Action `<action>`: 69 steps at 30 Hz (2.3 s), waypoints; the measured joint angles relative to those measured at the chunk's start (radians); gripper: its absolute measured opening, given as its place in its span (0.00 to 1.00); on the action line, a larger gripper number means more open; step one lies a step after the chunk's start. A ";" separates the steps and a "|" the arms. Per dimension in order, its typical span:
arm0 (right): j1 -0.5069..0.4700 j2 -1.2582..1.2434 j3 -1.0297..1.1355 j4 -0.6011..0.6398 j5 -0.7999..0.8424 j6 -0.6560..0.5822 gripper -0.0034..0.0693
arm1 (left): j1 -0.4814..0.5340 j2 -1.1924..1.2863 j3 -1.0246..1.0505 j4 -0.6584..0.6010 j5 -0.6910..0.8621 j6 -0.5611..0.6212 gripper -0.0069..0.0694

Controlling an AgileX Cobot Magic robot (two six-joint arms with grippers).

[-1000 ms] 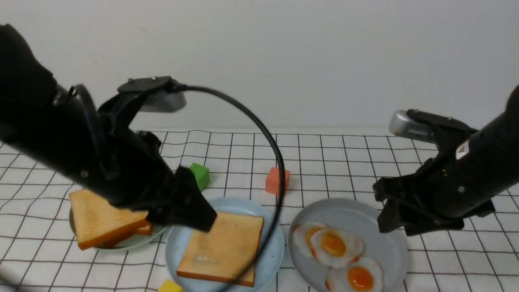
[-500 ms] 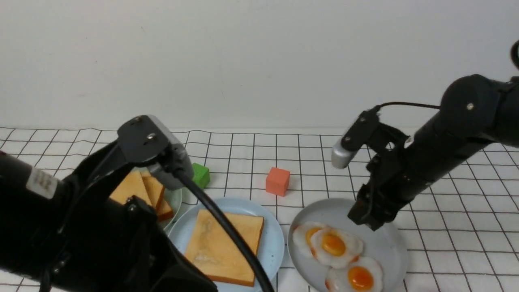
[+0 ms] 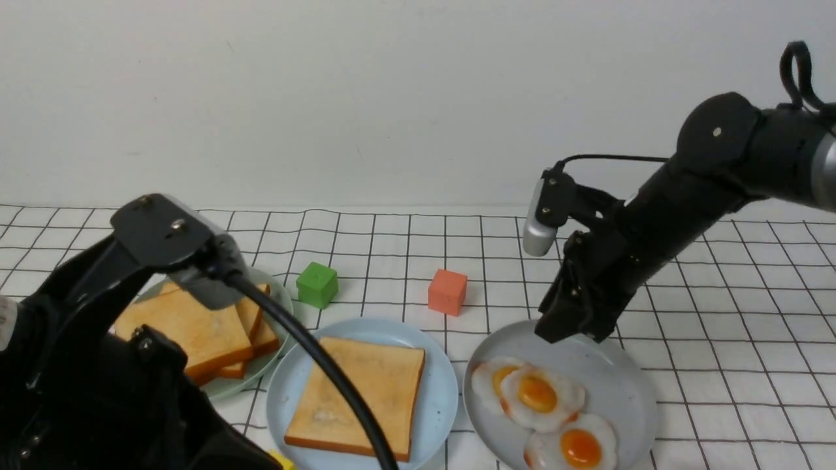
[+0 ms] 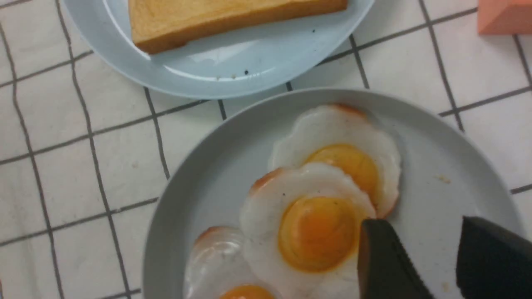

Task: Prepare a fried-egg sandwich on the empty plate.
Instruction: Use the right arm to grab a fried egg

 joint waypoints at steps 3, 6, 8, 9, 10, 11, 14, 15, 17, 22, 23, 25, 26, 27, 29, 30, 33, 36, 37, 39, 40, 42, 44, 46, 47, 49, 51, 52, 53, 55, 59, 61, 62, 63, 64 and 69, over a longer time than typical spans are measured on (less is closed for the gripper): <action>0.000 0.020 -0.034 -0.037 0.034 -0.058 0.44 | 0.000 -0.008 0.027 0.000 -0.021 -0.006 0.07; 0.022 0.044 -0.041 -0.077 0.028 -0.114 0.44 | 0.000 -0.023 0.087 0.004 -0.088 -0.003 0.07; 0.035 0.052 -0.042 -0.085 0.025 -0.123 0.44 | 0.000 -0.030 0.107 0.006 -0.112 0.002 0.07; 0.049 0.060 -0.043 -0.095 0.018 -0.127 0.44 | 0.000 -0.035 0.127 0.010 -0.132 0.006 0.07; 0.059 0.065 -0.043 -0.108 0.009 -0.127 0.44 | 0.000 -0.039 0.139 0.013 -0.143 0.007 0.07; 0.060 0.066 -0.043 -0.108 0.007 -0.127 0.44 | 0.000 -0.039 0.141 0.014 -0.144 0.008 0.07; 0.080 0.080 -0.043 -0.135 -0.017 -0.127 0.44 | 0.000 -0.045 0.151 0.014 -0.152 0.009 0.07; 0.083 0.088 -0.043 -0.147 -0.027 -0.127 0.44 | 0.000 -0.046 0.152 0.014 -0.152 0.009 0.07; 0.083 0.098 -0.043 -0.163 -0.036 -0.127 0.44 | 0.000 -0.048 0.154 0.015 -0.154 0.010 0.07; 0.083 0.122 -0.043 -0.170 -0.033 -0.127 0.44 | 0.000 -0.049 0.154 0.016 -0.155 0.012 0.07; 0.083 0.127 -0.043 -0.170 -0.031 -0.127 0.44 | 0.000 -0.049 0.154 0.016 -0.155 0.012 0.07; 0.083 0.131 -0.043 -0.170 -0.028 -0.127 0.44 | 0.000 -0.049 0.154 0.016 -0.155 0.012 0.07; 0.083 0.133 -0.043 -0.169 -0.028 -0.127 0.44 | 0.000 -0.049 0.154 0.016 -0.155 0.012 0.07; 0.083 0.135 -0.043 -0.169 -0.026 -0.127 0.43 | 0.000 -0.049 0.154 0.016 -0.155 0.012 0.07; 0.083 0.137 -0.043 -0.169 -0.026 -0.127 0.42 | 0.000 -0.049 0.154 0.016 -0.155 0.012 0.07; 0.083 0.138 -0.043 -0.169 -0.026 -0.127 0.41 | 0.000 -0.049 0.154 0.016 -0.156 0.012 0.07; 0.083 0.141 -0.043 -0.169 -0.026 -0.127 0.38 | 0.000 -0.049 0.154 0.016 -0.157 0.012 0.07; 0.083 0.150 -0.043 -0.162 -0.026 -0.127 0.35 | 0.000 -0.049 0.154 0.016 -0.157 0.012 0.07; 0.083 0.151 -0.043 -0.158 -0.028 -0.127 0.35 | 0.000 -0.049 0.154 0.016 -0.157 0.012 0.07; 0.083 0.155 -0.043 -0.151 -0.031 -0.127 0.34 | 0.000 -0.049 0.154 0.016 -0.157 0.012 0.07; 0.083 0.155 -0.043 -0.149 -0.035 -0.127 0.34 | 0.000 -0.049 0.154 0.016 -0.157 0.012 0.07; 0.083 0.156 -0.043 -0.145 -0.037 -0.127 0.34 | 0.000 -0.049 0.154 0.016 -0.157 0.012 0.07; 0.083 0.156 -0.044 -0.142 -0.037 -0.127 0.34 | 0.000 -0.049 0.154 0.016 -0.157 0.012 0.07; 0.083 0.161 -0.044 -0.141 -0.037 -0.127 0.34 | 0.000 -0.049 0.154 0.016 -0.157 0.012 0.07; 0.083 0.163 -0.044 -0.140 -0.037 -0.127 0.34 | 0.000 -0.049 0.154 0.016 -0.157 0.012 0.07; 0.083 0.169 -0.044 -0.138 -0.036 -0.127 0.34 | 0.000 -0.049 0.154 0.016 -0.157 0.012 0.07; 0.083 0.173 -0.046 -0.136 -0.031 -0.127 0.34 | 0.000 -0.049 0.154 0.016 -0.157 0.012 0.07; 0.083 0.174 -0.048 -0.135 -0.023 -0.127 0.34 | 0.000 -0.049 0.154 0.016 -0.157 0.012 0.08; 0.083 0.174 -0.049 -0.135 -0.017 -0.127 0.33 | 0.000 -0.049 0.154 0.016 -0.157 0.012 0.08; 0.083 0.175 -0.051 -0.135 -0.004 -0.127 0.29 | 0.000 -0.049 0.154 0.016 -0.157 0.012 0.08; 0.083 0.175 -0.051 -0.136 0.017 -0.115 0.12 | 0.000 -0.049 0.154 0.016 -0.157 0.012 0.08; 0.083 0.175 -0.051 -0.138 0.020 -0.109 0.07 | 0.000 -0.049 0.154 0.016 -0.157 0.012 0.08; 0.083 0.175 -0.051 -0.138 0.021 -0.107 0.07 | 0.000 -0.049 0.154 0.016 -0.157 0.012 0.08; 0.083 0.175 -0.051 -0.138 0.022 -0.106 0.07 | 0.000 -0.049 0.154 0.016 -0.157 0.012 0.08; 0.083 0.175 -0.053 -0.139 0.023 -0.105 0.07 | 0.000 -0.049 0.154 0.016 -0.157 0.012 0.08; 0.083 0.176 -0.077 -0.156 0.053 -0.089 0.07 | 0.000 -0.049 0.154 0.016 -0.157 0.012 0.08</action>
